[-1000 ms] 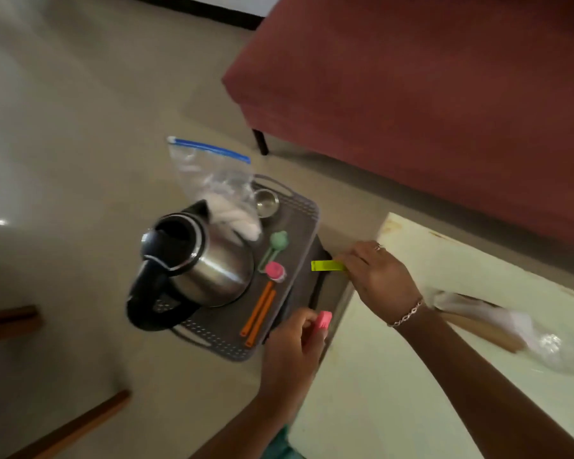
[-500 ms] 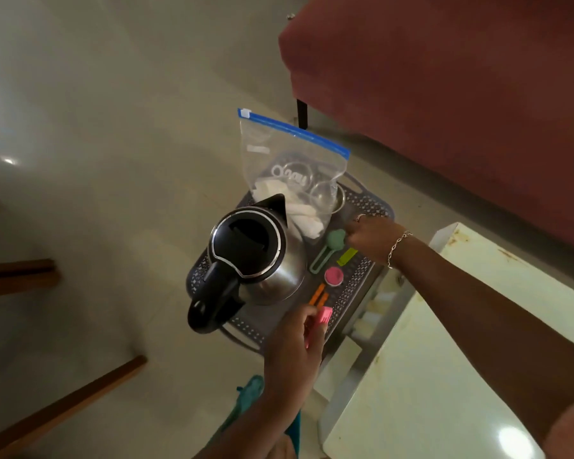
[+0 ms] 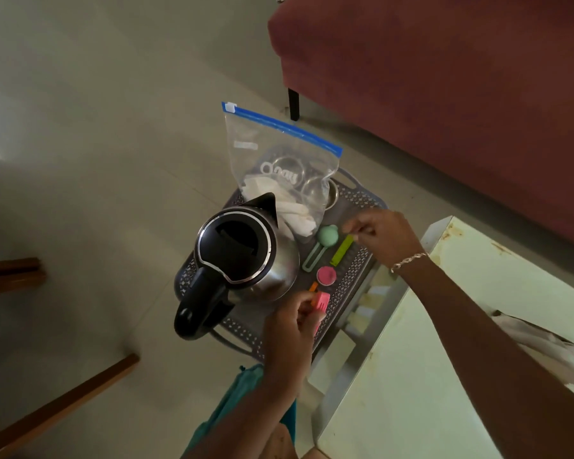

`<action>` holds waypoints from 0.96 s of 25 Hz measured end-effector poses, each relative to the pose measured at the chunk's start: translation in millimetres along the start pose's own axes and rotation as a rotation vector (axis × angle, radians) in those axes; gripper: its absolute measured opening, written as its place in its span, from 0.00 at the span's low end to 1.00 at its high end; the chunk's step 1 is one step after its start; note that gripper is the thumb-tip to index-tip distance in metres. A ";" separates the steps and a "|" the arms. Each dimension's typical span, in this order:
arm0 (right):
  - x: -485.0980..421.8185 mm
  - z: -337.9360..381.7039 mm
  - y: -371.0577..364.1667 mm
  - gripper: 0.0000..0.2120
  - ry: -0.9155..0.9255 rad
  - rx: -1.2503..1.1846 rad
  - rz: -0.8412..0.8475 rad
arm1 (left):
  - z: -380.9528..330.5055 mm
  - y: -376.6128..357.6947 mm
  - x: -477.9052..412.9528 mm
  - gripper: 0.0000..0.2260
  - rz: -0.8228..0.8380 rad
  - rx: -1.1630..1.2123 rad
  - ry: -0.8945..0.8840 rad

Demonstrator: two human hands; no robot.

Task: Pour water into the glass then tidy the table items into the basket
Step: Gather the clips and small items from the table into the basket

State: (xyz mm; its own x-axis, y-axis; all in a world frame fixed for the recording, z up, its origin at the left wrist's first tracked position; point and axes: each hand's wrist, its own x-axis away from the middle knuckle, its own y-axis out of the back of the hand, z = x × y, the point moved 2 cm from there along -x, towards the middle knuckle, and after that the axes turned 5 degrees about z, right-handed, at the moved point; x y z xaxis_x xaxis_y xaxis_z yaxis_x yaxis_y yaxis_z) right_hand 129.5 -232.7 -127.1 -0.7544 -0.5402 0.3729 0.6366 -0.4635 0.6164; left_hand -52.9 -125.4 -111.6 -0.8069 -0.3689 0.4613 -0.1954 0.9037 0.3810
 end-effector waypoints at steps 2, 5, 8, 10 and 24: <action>29.6 10.1 -1.5 0.10 -0.079 -0.485 0.141 | -7.3 -3.7 -7.9 0.13 0.022 0.161 0.052; 61.2 13.5 -8.7 0.11 -0.129 -0.803 0.227 | -17.8 -9.2 -17.3 0.11 0.094 0.421 0.099; 70.5 10.8 -12.4 0.14 -0.133 -0.929 0.215 | -23.3 -13.7 -21.7 0.10 0.195 0.619 0.172; 71.0 9.3 -14.2 0.12 -0.122 -0.928 0.195 | -23.2 -15.8 -23.9 0.07 0.232 0.668 0.246; -35.0 -5.2 -9.6 0.11 -0.247 0.472 0.105 | -0.2 -15.1 -25.7 0.13 0.018 0.105 0.216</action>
State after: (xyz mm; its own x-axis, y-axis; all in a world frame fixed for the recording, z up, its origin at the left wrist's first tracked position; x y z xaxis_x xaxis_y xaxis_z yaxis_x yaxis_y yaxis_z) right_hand 150.6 -213.0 -149.6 -0.7422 -0.3592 0.5658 0.6121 -0.0195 0.7905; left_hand -29.1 -129.6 -129.1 -0.6747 -0.3801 0.6327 -0.2482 0.9241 0.2905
